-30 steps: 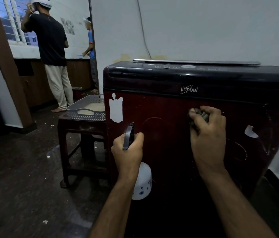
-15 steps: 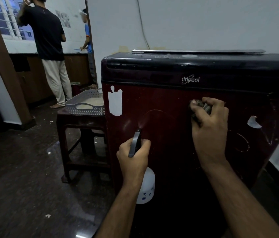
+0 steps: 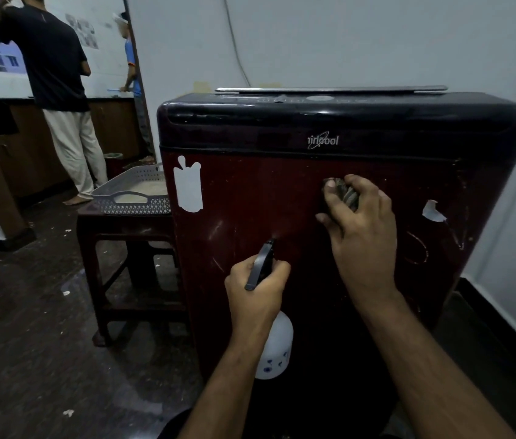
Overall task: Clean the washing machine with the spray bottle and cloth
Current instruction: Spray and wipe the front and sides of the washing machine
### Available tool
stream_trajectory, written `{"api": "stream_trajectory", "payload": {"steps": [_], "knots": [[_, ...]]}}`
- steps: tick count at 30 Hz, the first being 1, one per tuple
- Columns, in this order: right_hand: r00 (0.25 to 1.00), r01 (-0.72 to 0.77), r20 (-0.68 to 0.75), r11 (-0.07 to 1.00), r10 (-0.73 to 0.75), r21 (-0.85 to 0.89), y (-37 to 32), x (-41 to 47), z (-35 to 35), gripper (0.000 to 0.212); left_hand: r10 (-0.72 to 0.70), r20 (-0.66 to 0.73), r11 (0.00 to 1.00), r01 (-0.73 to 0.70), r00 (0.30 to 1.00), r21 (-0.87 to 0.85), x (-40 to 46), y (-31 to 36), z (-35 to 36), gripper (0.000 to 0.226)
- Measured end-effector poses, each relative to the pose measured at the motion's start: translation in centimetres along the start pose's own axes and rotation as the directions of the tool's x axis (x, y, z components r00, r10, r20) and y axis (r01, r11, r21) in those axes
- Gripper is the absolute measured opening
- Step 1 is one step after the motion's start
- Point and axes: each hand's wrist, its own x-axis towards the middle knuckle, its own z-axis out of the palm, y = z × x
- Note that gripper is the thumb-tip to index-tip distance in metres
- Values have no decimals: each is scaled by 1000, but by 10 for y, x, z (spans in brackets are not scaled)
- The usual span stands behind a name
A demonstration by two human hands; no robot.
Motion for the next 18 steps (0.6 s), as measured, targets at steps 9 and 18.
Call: {"api": "stream_trajectory", "payload": {"steps": [9, 18], "knots": [[997, -72, 25, 994, 70, 77, 16, -19, -29, 43, 64, 186, 997, -56, 980, -46, -2, 5, 24, 27], [968, -247, -31, 966, 250, 76, 44, -55, -50, 45, 42, 278, 999, -46, 960, 7, -23, 9, 71, 40]]}}
